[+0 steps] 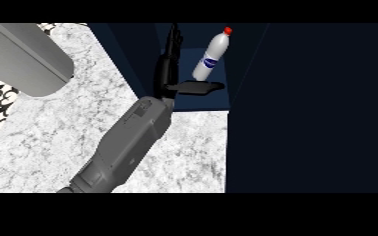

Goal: Pick up the bottled water, place it into the cabinet and close the cabinet

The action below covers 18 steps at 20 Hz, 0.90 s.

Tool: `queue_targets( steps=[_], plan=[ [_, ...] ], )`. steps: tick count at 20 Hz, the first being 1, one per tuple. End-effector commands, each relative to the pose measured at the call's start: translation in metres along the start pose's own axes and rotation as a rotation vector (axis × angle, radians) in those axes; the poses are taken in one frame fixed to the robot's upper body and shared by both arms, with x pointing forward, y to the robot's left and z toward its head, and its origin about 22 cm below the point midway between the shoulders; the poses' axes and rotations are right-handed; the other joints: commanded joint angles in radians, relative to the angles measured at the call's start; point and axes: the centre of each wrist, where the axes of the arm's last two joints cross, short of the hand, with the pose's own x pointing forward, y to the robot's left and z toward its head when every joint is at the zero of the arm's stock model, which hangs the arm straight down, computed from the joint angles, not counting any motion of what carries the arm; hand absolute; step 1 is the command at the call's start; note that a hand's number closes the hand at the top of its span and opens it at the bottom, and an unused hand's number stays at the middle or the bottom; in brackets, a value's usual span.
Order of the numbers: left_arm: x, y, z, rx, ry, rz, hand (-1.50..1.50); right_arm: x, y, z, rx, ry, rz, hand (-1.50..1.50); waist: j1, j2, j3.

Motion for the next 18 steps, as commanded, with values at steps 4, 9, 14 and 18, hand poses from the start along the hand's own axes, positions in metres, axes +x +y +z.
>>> queue_targets(
  steps=[4,9,14,18],
  plan=[
    [0.005,-0.018,0.056,-0.04,0.02,0.094,-1.5,0.029,0.021,-0.008,0.026,-0.011,0.05,-1.5,0.029,0.0,0.0],
    [-0.003,-0.003,0.12,-0.01,0.041,0.126,-1.5,0.027,0.023,0.003,0.031,-0.008,0.057,-1.5,0.03,-0.002,0.001],
    [0.022,-0.001,0.155,-0.126,0.055,0.202,1.5,0.03,0.022,-0.001,0.061,0.0,0.066,1.5,0.032,-0.003,0.0],
    [0.027,0.011,0.191,-0.139,0.068,0.199,1.5,0.026,0.026,-0.001,0.129,0.014,0.087,1.5,0.029,-0.002,0.001]
  ],
)
